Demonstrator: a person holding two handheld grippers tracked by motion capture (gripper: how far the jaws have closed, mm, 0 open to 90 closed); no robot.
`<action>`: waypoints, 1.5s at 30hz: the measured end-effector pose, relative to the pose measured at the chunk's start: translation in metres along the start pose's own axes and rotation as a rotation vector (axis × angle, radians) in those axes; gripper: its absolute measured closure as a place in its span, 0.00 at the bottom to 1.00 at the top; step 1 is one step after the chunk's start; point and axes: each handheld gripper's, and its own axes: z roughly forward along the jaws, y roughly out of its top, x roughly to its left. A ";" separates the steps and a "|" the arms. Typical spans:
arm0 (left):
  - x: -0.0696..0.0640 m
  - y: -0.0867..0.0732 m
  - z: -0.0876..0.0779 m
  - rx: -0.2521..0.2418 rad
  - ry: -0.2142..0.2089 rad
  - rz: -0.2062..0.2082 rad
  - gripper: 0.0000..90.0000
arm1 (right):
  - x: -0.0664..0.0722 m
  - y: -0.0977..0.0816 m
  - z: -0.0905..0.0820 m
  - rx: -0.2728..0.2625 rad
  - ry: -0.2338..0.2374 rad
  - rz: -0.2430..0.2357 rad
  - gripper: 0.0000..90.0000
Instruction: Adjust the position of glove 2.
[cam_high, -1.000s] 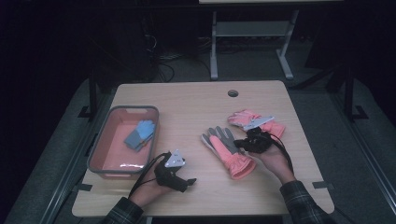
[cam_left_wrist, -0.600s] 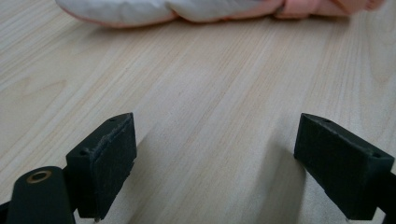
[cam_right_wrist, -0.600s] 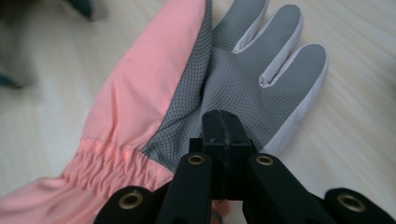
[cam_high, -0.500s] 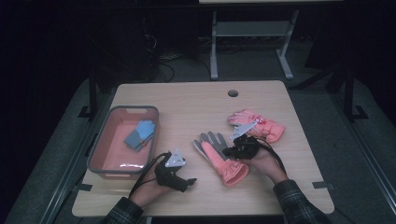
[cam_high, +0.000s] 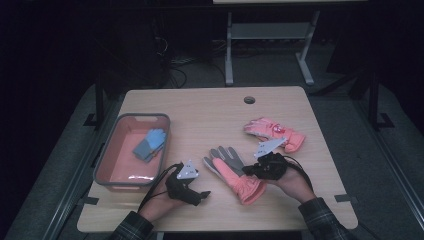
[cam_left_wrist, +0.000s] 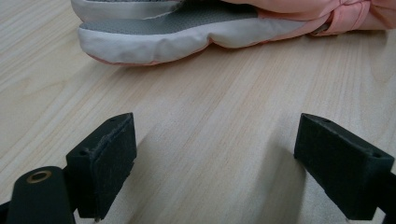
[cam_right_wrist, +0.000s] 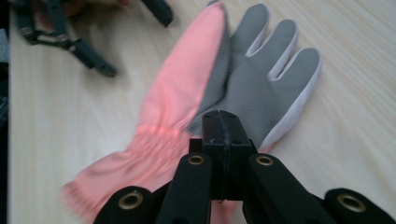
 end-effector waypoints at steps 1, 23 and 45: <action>0.000 0.000 0.000 0.000 0.000 0.000 0.14 | 0.004 -0.002 -0.003 -0.005 0.005 -0.002 1.00; 0.001 0.001 0.001 0.001 0.004 -0.003 0.14 | -0.013 -0.021 -0.028 -0.017 -0.046 0.059 0.90; 0.001 0.001 0.000 0.004 0.005 0.000 0.14 | -0.108 -0.021 -0.042 -0.027 -0.227 0.191 0.54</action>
